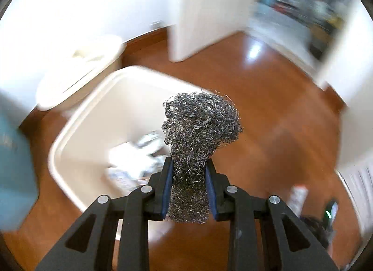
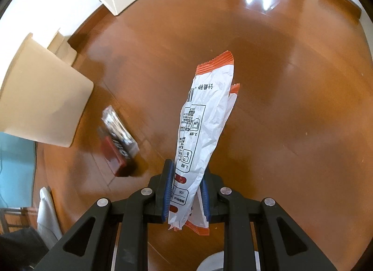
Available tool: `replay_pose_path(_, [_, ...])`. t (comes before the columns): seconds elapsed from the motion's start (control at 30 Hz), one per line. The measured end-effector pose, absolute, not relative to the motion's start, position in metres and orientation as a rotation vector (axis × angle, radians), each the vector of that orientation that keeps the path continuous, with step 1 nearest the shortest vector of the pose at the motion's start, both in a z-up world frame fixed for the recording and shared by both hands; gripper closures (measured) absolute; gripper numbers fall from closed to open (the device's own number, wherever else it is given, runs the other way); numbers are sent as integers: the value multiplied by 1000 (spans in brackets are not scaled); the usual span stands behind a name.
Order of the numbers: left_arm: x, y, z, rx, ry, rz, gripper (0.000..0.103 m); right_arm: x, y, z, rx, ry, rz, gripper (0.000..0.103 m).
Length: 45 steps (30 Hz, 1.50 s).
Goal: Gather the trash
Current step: 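Drop the steel wool into the wastebasket with the left tool, then drop the orange-white wrapper into the wastebasket with the right tool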
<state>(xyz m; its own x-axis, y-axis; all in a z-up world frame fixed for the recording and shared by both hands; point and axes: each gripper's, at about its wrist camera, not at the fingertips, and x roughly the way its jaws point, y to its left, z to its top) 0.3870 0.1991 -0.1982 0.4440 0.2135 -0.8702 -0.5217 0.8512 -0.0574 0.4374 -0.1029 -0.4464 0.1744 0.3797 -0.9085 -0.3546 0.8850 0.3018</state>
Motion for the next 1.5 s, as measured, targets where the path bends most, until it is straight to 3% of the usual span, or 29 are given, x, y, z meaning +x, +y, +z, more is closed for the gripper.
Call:
replay_pose_path(0.23, [367, 231, -240, -336, 1033, 599, 78, 433, -97, -450, 12, 1314, 537, 80])
replay_pose_path(0.4, [369, 233, -234, -331, 1033, 620, 77, 431, -88, -449, 5, 1309, 545, 80])
replay_pose_path(0.47, [366, 234, -236, -355, 1039, 624, 62, 431, -84, -445, 2, 1296, 558, 80])
replay_pose_path(0.53, [358, 242, -235, -363, 1037, 665, 31, 431, -81, -440, 2, 1283, 570, 80])
replay_pose_path(0.6, [347, 244, -231, -367, 1001, 712, 24, 433, -78, -436, 6, 1274, 577, 80])
replay_pose_path(0.83, [309, 208, -218, -333, 887, 731, 24, 447, -62, -404, 22, 1201, 626, 80])
replay_pose_path(1.0, [301, 169, -233, -291, 923, 700, 23, 464, -19, -333, 34, 1036, 755, 80])
replay_pose_path(1.13, [281, 126, -261, -394, 1057, 633, 22, 473, 26, -268, 34, 907, 891, 80])
replay_pose_path(1.3, [283, 68, -351, -426, 1406, 433, 22, 469, 130, -208, -125, 828, 1162, 75])
replay_pose_path(1.5, [271, 72, -378, -382, 1492, 452, 22, 433, 236, -228, -318, 873, 1329, 77])
